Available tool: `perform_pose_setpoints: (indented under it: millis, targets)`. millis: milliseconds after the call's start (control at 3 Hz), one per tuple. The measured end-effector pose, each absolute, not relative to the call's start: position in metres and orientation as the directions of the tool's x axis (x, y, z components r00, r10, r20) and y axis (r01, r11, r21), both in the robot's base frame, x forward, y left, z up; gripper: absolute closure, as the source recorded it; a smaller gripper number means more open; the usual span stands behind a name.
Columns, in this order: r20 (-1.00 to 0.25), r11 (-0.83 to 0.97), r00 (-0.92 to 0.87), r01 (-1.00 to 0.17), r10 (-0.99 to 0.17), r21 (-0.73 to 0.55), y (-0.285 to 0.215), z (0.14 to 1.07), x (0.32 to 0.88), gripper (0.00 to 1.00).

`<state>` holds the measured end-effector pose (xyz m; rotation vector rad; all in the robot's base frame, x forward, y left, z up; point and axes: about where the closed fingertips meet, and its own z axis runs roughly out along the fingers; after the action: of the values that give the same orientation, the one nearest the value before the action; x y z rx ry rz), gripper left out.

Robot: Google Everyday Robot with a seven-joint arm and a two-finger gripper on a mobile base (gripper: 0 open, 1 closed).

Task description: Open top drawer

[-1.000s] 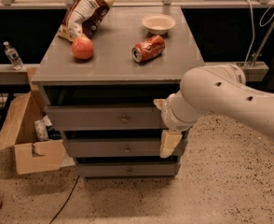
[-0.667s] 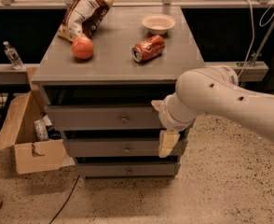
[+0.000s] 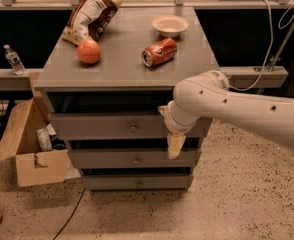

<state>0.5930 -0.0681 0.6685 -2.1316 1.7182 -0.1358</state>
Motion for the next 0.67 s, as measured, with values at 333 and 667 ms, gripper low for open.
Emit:
perform_pose_setpoints:
  millis: [333, 667]
  targets:
    - [-0.141, -0.174, 0.243, -0.909, -0.96, -0.378, -0.071, 0.659, 0.62, 0.0]
    - [-0.13, -0.158, 0.223, -0.909, -0.966, -0.385, -0.075, 0.653, 0.641, 0.0]
